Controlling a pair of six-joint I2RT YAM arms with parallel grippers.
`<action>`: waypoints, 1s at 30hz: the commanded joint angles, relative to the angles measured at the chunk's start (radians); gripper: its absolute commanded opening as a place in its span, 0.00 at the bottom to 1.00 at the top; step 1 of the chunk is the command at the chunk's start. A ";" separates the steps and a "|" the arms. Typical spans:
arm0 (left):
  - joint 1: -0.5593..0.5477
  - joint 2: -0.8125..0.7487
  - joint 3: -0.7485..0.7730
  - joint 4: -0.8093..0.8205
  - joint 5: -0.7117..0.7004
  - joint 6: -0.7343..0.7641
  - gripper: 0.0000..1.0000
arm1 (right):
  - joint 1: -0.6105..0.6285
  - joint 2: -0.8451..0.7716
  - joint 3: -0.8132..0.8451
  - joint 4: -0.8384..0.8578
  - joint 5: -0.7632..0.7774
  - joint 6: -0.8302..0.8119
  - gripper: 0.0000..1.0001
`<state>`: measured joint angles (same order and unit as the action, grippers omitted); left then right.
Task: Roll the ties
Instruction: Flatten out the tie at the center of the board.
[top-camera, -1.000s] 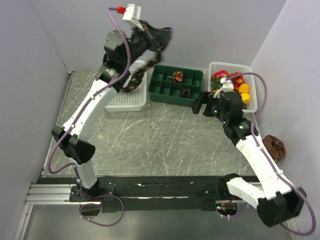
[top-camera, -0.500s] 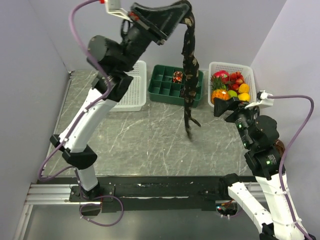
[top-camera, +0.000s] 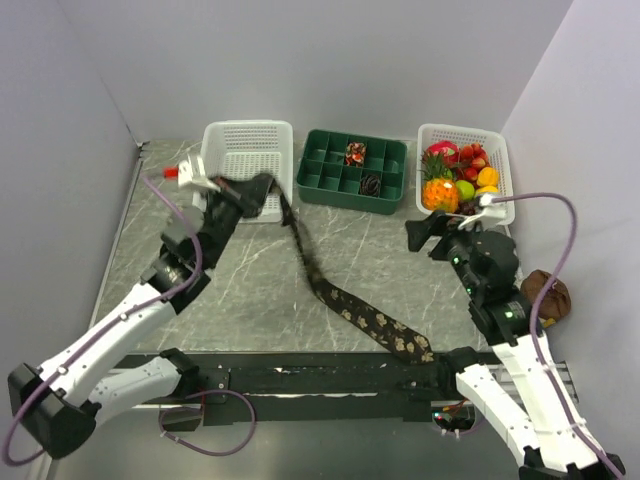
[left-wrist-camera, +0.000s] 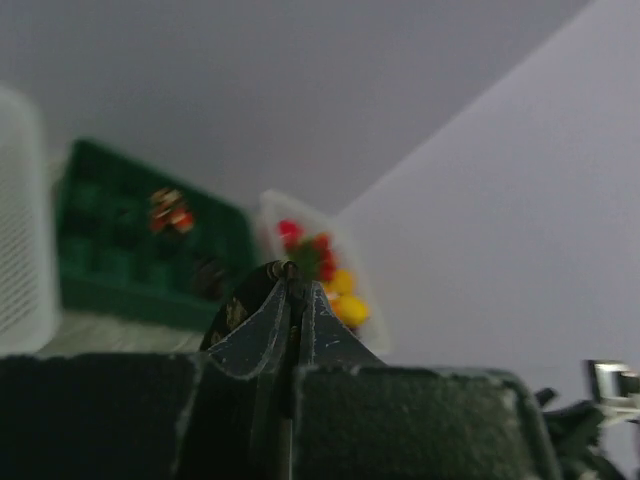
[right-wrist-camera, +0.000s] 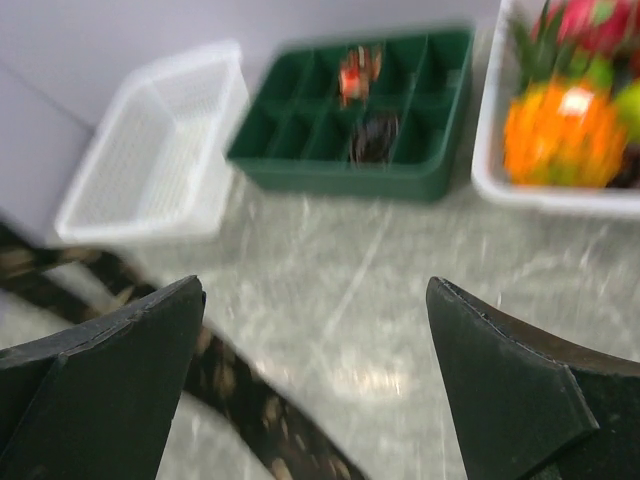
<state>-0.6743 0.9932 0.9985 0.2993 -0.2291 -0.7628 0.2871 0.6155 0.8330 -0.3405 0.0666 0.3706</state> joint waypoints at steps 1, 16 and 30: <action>0.076 -0.125 -0.196 -0.060 -0.082 -0.030 0.01 | -0.003 -0.002 -0.104 0.055 -0.097 0.028 0.99; 0.082 0.391 0.552 -0.355 0.599 0.253 0.01 | -0.005 -0.011 -0.018 0.009 -0.031 0.002 0.99; -0.019 0.886 1.259 0.323 1.215 -0.173 0.01 | -0.006 -0.210 0.072 -0.069 0.104 -0.094 0.99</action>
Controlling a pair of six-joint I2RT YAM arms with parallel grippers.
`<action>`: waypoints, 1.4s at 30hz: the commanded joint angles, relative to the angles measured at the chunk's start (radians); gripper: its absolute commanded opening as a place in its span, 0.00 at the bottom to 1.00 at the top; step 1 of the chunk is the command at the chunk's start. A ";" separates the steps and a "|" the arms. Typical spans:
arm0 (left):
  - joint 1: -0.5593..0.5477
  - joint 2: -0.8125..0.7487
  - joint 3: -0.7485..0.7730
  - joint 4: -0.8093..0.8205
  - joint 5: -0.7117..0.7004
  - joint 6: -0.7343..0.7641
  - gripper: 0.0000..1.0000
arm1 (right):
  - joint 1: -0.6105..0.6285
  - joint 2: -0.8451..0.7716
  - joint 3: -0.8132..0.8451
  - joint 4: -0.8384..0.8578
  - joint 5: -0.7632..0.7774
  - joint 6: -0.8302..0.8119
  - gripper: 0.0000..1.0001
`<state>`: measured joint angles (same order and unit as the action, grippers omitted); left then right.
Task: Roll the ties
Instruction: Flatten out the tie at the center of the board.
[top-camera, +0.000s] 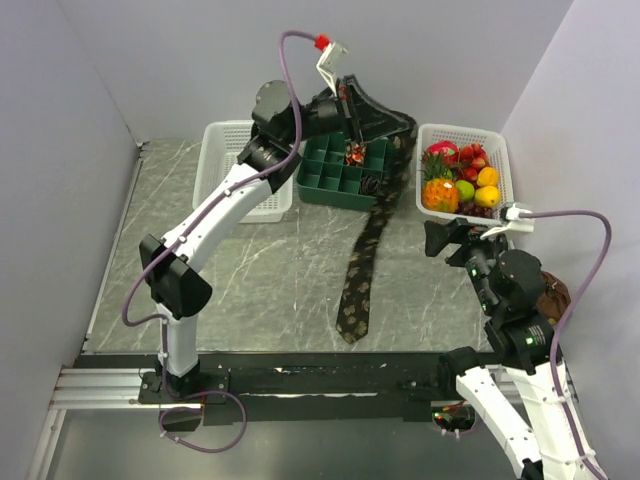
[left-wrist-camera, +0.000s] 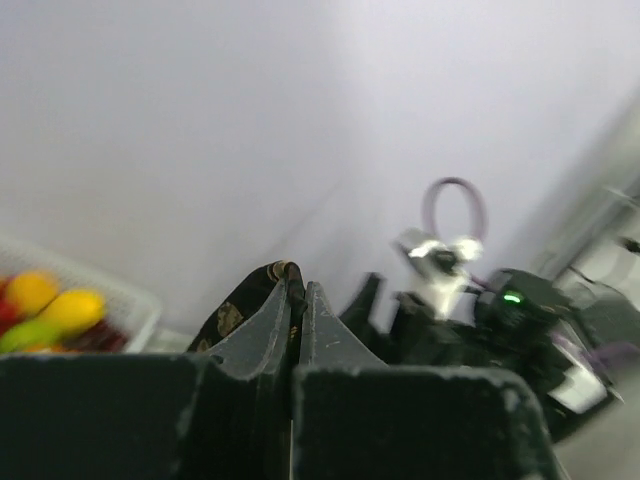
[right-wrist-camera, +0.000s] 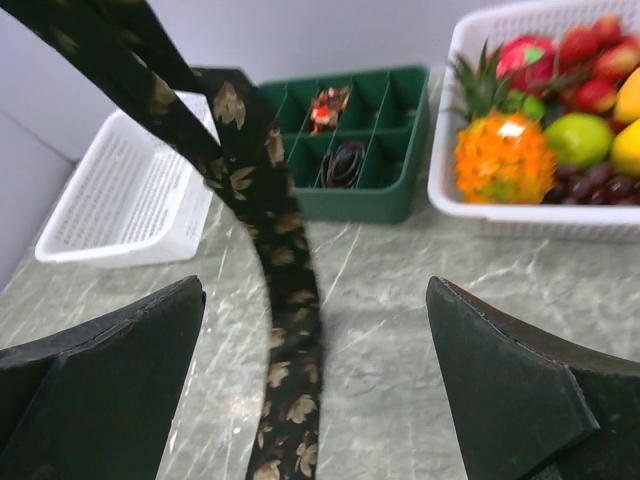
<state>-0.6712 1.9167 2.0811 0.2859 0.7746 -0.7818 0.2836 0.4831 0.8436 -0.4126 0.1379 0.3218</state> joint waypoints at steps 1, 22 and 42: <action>-0.022 -0.021 0.244 0.358 0.238 -0.163 0.01 | -0.004 -0.081 0.060 0.009 0.011 -0.056 0.99; 0.217 -0.544 -0.544 -0.072 0.430 0.464 0.01 | -0.001 0.064 -0.054 0.271 -0.530 -0.047 0.99; 0.222 -0.548 -0.493 -0.378 0.017 0.461 0.01 | 0.335 0.568 0.126 0.366 -0.114 -0.047 0.97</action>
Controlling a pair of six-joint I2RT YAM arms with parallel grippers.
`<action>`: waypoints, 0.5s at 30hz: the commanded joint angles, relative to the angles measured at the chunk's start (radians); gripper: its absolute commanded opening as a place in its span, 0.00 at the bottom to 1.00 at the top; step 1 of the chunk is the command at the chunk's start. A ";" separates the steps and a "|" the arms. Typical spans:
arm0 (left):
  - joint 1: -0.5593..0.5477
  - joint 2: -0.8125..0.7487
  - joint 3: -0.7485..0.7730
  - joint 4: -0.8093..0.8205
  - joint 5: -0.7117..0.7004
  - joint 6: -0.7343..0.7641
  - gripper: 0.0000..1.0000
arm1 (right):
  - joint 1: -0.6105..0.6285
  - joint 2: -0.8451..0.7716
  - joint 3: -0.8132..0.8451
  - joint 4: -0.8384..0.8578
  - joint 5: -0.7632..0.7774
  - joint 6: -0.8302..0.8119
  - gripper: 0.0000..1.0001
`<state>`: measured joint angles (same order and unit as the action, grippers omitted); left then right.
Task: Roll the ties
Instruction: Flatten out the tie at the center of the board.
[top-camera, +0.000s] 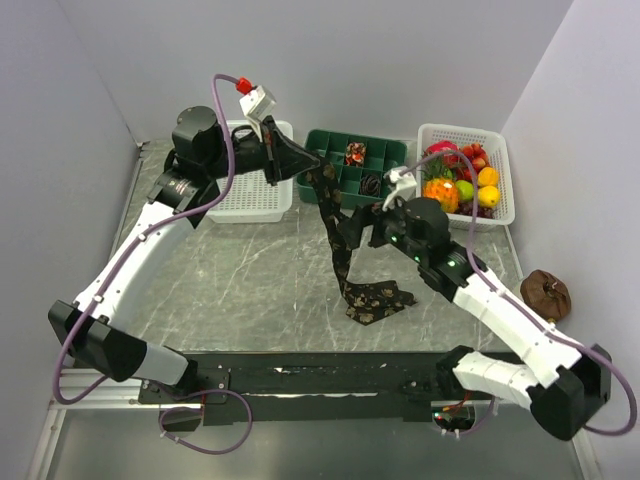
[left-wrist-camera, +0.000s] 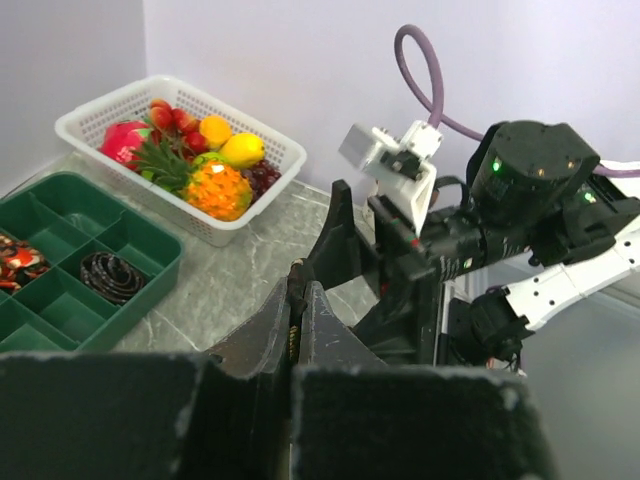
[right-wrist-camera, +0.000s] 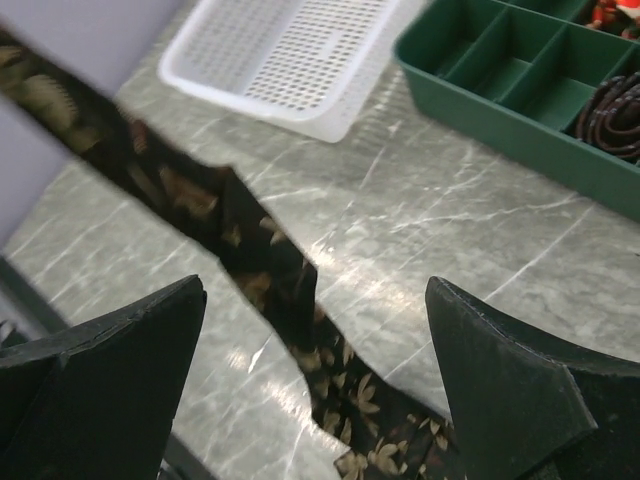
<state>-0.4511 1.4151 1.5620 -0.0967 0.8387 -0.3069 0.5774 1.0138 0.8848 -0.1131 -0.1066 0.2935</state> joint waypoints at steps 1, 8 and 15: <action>0.002 -0.048 0.024 0.003 -0.053 -0.017 0.01 | 0.051 0.049 0.092 0.067 0.151 -0.019 0.94; 0.003 -0.061 0.013 0.034 -0.111 -0.070 0.01 | 0.114 0.138 0.111 0.098 0.209 0.025 0.33; 0.011 -0.094 0.004 0.003 -0.153 -0.014 0.01 | 0.110 0.154 0.124 0.075 0.250 0.004 0.27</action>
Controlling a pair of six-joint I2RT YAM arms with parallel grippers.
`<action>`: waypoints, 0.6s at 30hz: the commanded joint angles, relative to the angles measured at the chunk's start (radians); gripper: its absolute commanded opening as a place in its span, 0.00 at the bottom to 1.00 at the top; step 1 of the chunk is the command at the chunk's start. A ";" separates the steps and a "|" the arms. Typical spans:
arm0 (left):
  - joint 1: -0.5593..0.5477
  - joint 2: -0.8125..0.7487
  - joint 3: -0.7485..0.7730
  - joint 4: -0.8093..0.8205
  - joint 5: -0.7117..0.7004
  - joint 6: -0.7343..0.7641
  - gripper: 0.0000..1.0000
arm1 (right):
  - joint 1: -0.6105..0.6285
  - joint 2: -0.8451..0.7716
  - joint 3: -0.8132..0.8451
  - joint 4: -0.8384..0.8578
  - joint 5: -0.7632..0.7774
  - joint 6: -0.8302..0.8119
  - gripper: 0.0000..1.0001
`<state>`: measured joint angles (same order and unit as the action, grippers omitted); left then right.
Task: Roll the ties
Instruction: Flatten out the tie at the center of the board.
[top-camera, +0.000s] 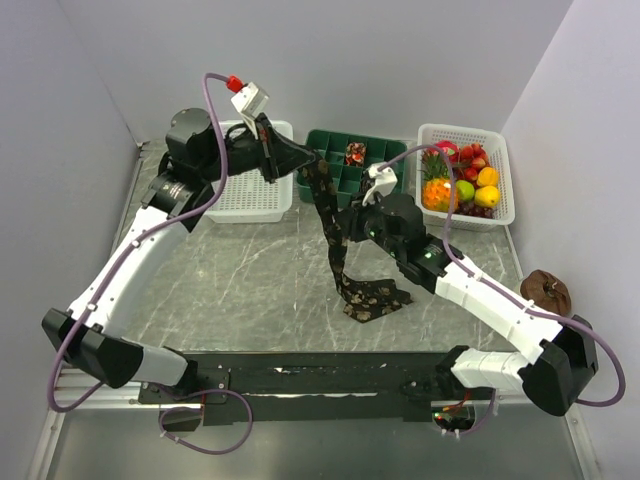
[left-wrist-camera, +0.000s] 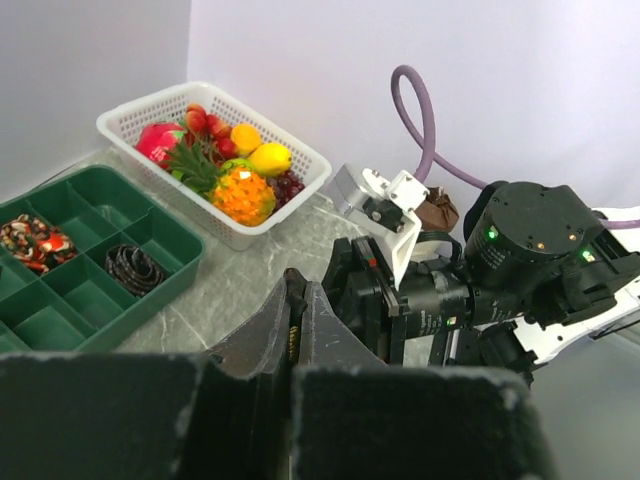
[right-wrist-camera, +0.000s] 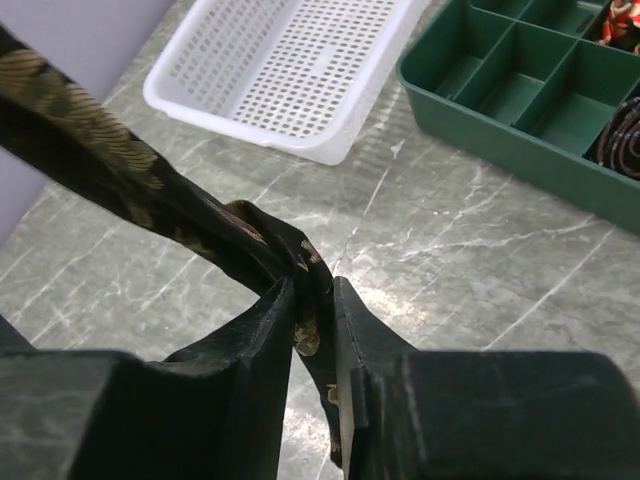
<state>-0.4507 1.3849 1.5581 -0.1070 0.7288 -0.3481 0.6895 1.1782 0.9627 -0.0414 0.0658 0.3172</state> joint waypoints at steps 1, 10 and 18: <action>0.021 -0.072 0.007 -0.006 -0.031 0.037 0.01 | -0.005 -0.015 0.054 -0.006 0.100 -0.044 0.28; 0.038 -0.135 -0.033 0.016 0.222 0.055 0.01 | -0.028 0.073 0.163 -0.025 0.327 -0.203 0.47; 0.040 -0.214 -0.021 -0.025 0.297 0.077 0.01 | -0.036 0.247 0.310 -0.060 0.351 -0.271 0.78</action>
<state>-0.4133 1.2350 1.5162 -0.1497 0.9356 -0.2924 0.6647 1.3853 1.2011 -0.0967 0.3523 0.1097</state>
